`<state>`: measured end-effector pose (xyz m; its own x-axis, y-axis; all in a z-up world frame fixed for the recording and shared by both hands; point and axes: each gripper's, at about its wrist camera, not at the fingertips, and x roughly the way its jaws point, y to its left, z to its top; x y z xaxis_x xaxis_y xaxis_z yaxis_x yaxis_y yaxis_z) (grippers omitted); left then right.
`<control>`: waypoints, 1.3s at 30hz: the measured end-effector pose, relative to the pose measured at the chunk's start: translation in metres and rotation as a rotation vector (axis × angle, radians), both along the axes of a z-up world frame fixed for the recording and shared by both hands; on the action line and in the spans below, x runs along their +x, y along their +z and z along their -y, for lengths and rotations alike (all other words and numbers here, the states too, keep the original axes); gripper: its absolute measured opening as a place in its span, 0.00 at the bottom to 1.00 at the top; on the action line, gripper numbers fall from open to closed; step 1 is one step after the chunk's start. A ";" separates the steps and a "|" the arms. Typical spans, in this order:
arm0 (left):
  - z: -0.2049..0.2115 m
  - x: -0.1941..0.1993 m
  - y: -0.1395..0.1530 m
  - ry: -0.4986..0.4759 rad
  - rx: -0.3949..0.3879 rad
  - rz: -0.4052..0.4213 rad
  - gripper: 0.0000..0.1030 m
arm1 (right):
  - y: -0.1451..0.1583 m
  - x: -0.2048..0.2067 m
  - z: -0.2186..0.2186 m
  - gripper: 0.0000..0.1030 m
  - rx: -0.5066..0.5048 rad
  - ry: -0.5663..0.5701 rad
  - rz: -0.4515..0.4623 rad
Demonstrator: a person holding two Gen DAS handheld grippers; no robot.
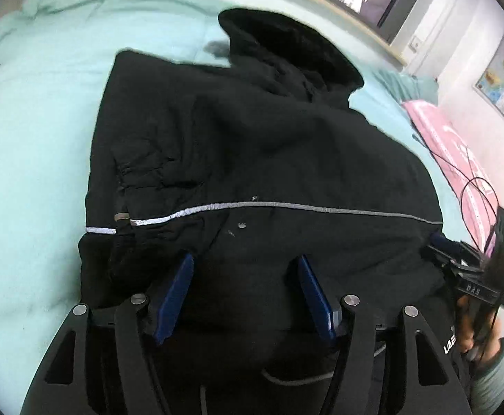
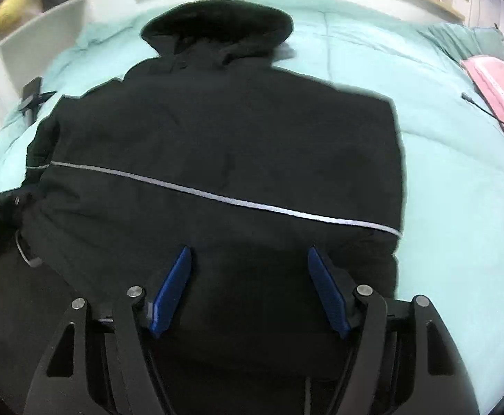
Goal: Fold large clothes
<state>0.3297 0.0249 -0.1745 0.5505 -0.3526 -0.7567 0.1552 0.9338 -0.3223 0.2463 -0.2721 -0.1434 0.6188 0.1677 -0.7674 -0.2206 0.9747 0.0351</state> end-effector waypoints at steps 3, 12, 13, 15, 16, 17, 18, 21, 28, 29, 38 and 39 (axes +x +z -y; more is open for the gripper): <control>0.001 -0.003 0.002 -0.002 0.015 0.017 0.63 | 0.002 -0.007 0.000 0.70 0.011 -0.037 0.040; -0.005 -0.026 0.004 -0.002 0.001 0.059 0.63 | -0.001 -0.025 0.003 0.70 -0.002 -0.047 0.096; -0.003 -0.023 0.002 -0.005 0.004 0.048 0.63 | -0.002 -0.020 -0.001 0.71 -0.005 -0.048 0.096; -0.003 -0.018 0.002 -0.006 0.005 0.027 0.63 | -0.003 -0.016 -0.001 0.71 -0.006 -0.049 0.086; -0.002 -0.014 0.004 -0.011 0.011 0.007 0.63 | -0.003 -0.014 0.000 0.71 -0.001 -0.054 0.074; 0.001 -0.007 0.005 -0.017 0.018 -0.012 0.63 | -0.003 -0.016 0.001 0.72 -0.001 -0.057 0.062; 0.000 -0.005 0.007 -0.023 0.022 -0.035 0.63 | -0.002 -0.014 0.000 0.72 -0.007 -0.058 0.046; -0.002 0.004 0.035 -0.041 0.017 -0.119 0.63 | 0.007 -0.002 0.000 0.73 -0.011 -0.059 -0.058; -0.022 0.023 0.168 0.001 -0.019 -0.006 0.63 | 0.098 0.039 0.021 0.73 0.137 -0.085 -0.183; -0.024 0.032 0.180 0.014 -0.026 0.012 0.64 | 0.112 0.049 0.023 0.73 0.150 -0.094 -0.170; -0.006 0.184 0.170 0.047 -0.022 -0.027 0.68 | 0.157 0.194 0.016 0.73 0.211 -0.139 -0.148; -0.004 0.202 0.161 0.050 -0.013 -0.040 0.68 | 0.151 0.211 0.015 0.73 0.227 -0.142 -0.163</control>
